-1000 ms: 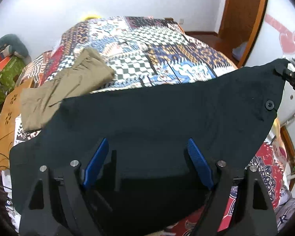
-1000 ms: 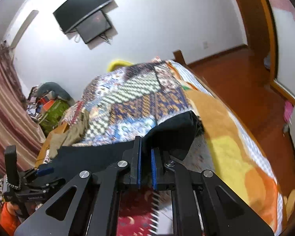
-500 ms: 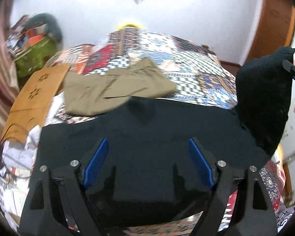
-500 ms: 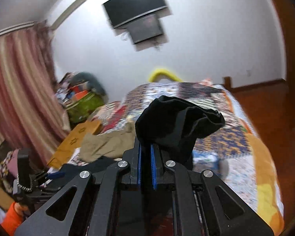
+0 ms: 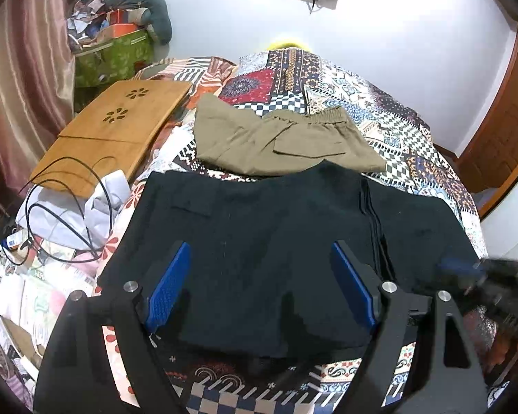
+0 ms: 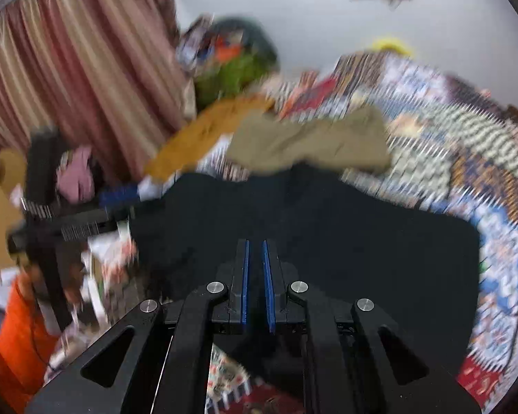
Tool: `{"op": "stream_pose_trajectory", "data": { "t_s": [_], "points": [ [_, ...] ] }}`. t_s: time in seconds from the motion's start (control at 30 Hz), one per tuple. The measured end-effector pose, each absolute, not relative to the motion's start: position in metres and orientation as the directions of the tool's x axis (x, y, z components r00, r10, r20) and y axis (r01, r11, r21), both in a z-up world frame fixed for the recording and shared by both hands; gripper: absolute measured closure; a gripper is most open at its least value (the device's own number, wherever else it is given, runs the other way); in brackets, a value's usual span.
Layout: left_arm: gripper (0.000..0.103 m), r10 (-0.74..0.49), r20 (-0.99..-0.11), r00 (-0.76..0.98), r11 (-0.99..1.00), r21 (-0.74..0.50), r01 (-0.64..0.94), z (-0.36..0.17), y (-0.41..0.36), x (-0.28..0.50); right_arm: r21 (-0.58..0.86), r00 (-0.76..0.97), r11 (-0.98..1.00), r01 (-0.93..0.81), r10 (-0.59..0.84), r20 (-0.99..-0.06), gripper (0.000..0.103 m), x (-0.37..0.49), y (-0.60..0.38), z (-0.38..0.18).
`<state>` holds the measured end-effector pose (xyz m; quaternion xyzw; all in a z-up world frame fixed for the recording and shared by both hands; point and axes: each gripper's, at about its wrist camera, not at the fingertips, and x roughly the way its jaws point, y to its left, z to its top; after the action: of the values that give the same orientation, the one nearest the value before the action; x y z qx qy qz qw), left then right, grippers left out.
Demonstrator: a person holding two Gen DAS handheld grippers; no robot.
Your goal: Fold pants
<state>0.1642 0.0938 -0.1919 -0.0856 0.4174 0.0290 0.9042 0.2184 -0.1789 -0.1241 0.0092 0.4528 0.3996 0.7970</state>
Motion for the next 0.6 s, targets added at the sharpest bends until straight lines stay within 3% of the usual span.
{"op": "stream_pose_trajectory", "data": {
  "t_s": [0.1, 0.27, 0.33, 0.47, 0.6],
  "points": [
    [0.02, -0.029, -0.761, 0.649, 0.985, -0.131, -0.111, -0.192, 0.087, 0.165, 0.385, 0.21, 0.67, -0.635, 0.629, -0.748, 0.096, 0.211, -0.177, -0.138],
    [0.02, -0.061, -0.753, 0.655, 0.99, -0.128, -0.054, -0.185, 0.067, 0.173, 0.37, 0.279, 0.693, -0.619, 0.634, -0.721, 0.096, 0.216, -0.198, -0.116],
    [0.02, -0.083, -0.748, 0.659, 0.992, -0.125, -0.018, -0.182, 0.054, 0.178, 0.369, 0.334, 0.725, -0.581, 0.626, -0.704, 0.092, 0.223, -0.218, -0.104],
    [0.02, -0.124, -0.748, 0.652, 0.991, -0.119, 0.052, -0.18, 0.026, 0.189, 0.283, 0.462, 0.813, -0.508, 0.535, -0.708, 0.075, 0.24, -0.254, -0.09],
    [0.02, -0.164, -0.766, 0.622, 0.986, -0.107, 0.128, -0.189, -0.007, 0.203, 0.229, 0.507, 0.874, -0.428, 0.442, -0.74, 0.074, 0.254, -0.288, -0.1]
  ]
}}
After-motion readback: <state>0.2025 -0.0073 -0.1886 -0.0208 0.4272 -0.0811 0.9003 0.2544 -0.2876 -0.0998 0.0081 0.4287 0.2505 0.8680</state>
